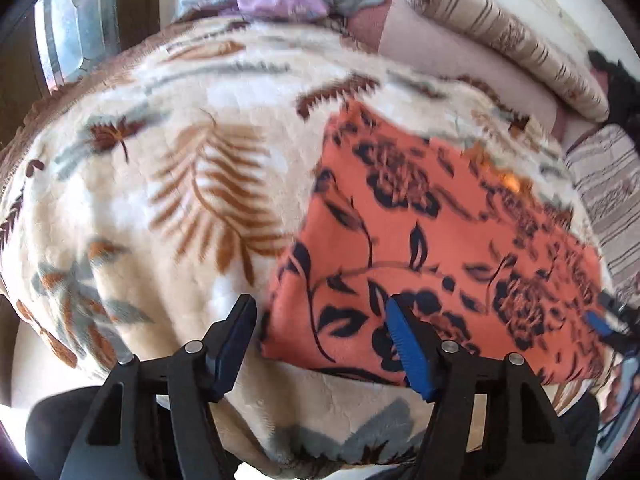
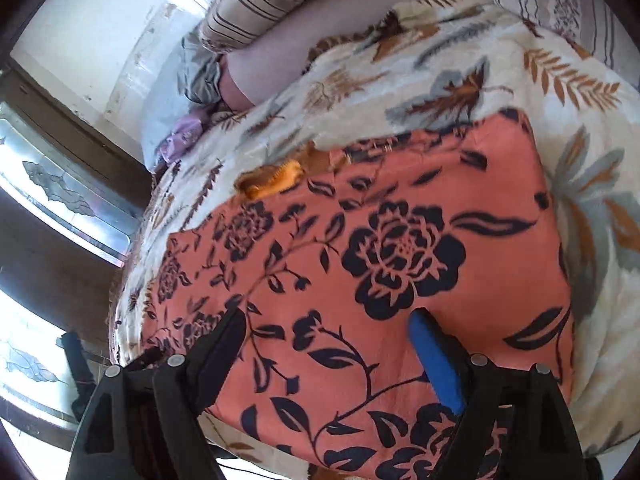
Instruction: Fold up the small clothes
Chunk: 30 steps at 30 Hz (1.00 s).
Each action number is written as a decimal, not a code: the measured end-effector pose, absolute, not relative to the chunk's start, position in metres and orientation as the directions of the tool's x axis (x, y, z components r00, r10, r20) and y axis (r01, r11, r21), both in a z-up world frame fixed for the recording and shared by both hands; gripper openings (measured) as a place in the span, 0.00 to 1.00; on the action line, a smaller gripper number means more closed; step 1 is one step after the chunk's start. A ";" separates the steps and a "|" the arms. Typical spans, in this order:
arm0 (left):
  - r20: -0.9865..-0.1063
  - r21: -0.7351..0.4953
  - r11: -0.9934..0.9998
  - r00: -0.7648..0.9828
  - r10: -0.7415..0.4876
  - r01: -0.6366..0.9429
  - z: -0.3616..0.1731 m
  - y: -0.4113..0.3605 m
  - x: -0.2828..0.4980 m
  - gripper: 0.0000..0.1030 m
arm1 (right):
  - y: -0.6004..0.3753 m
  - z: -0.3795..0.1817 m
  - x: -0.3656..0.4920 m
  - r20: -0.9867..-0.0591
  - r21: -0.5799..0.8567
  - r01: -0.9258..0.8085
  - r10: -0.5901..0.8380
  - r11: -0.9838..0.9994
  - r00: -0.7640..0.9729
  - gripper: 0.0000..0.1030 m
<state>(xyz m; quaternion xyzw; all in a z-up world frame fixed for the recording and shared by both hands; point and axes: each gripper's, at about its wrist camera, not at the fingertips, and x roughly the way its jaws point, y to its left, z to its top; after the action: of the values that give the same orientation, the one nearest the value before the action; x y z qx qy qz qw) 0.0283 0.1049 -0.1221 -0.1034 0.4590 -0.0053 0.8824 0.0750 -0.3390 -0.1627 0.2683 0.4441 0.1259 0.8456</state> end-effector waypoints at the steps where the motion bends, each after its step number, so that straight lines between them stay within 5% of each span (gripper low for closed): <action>1: -0.788 -0.196 0.977 0.607 -0.105 -0.086 -0.114 0.109 0.027 0.67 | -0.342 -0.163 0.073 -0.675 0.566 0.020 0.449 0.824 0.586 0.83; 6: -0.786 -0.237 0.963 0.607 -0.115 -0.125 -0.111 0.128 0.060 0.72 | -0.347 -0.167 0.068 -0.660 0.579 -0.002 0.470 0.816 0.586 0.83; 7: -0.817 -0.222 0.969 0.563 -0.124 -0.110 -0.120 0.128 0.068 0.68 | -0.346 -0.167 0.068 -0.660 0.573 -0.011 0.470 0.819 0.586 0.83; 8: -0.862 -0.214 0.971 0.488 -0.137 -0.107 -0.133 0.129 0.077 0.32 | -0.346 -0.166 0.066 -0.660 0.568 -0.018 0.469 0.823 0.587 0.83; 9: -0.879 -0.269 0.956 0.437 -0.192 -0.119 -0.145 0.133 0.083 0.22 | -0.345 -0.166 0.065 -0.660 0.566 -0.023 0.469 0.824 0.587 0.83; 13: -0.850 -0.271 0.955 0.495 -0.181 -0.117 -0.121 0.131 0.087 0.21 | -0.350 -0.167 0.063 -0.644 0.585 -0.031 0.488 0.810 0.589 0.83; 14: -0.831 -0.281 0.954 0.524 -0.188 -0.104 -0.111 0.129 0.091 0.26 | -0.351 -0.168 0.063 -0.641 0.590 -0.031 0.491 0.807 0.590 0.83; 16: -0.798 -0.281 0.957 0.571 -0.194 -0.067 -0.093 0.123 0.108 0.57 | -0.351 -0.168 0.062 -0.639 0.587 -0.035 0.490 0.808 0.593 0.83; 17: -0.775 -0.271 0.962 0.603 -0.189 -0.046 -0.086 0.119 0.121 0.80 | -0.350 -0.168 0.061 -0.638 0.582 -0.040 0.487 0.812 0.596 0.83; 20: -0.783 -0.204 0.979 0.604 -0.146 -0.028 -0.090 0.105 0.174 0.83 | -0.349 -0.168 0.059 -0.636 0.572 -0.049 0.480 0.819 0.604 0.83; 22: -0.837 -0.239 0.971 0.514 -0.188 -0.034 -0.115 0.107 0.211 0.66 | -0.349 -0.168 0.057 -0.628 0.573 -0.057 0.483 0.818 0.610 0.83; 23: -0.880 -0.219 0.971 0.450 -0.153 -0.098 -0.136 0.113 0.227 0.21 | -0.350 -0.169 0.056 -0.621 0.578 -0.062 0.488 0.814 0.614 0.83; 26: -0.860 -0.349 0.919 0.451 -0.239 -0.180 -0.148 0.133 0.232 0.23 | -0.355 -0.171 0.053 -0.588 0.606 -0.074 0.509 0.792 0.629 0.83; 30: -0.811 -0.257 0.953 0.572 -0.122 -0.160 -0.109 0.126 0.189 0.36 | -0.361 -0.176 0.045 -0.527 0.647 -0.074 0.515 0.759 0.677 0.83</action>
<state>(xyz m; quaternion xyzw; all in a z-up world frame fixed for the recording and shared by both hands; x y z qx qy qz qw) 0.1894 0.1258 -0.1093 -0.1527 0.4623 0.0109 0.8734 0.0451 -0.3608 -0.1761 0.3024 0.3642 0.1703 0.8642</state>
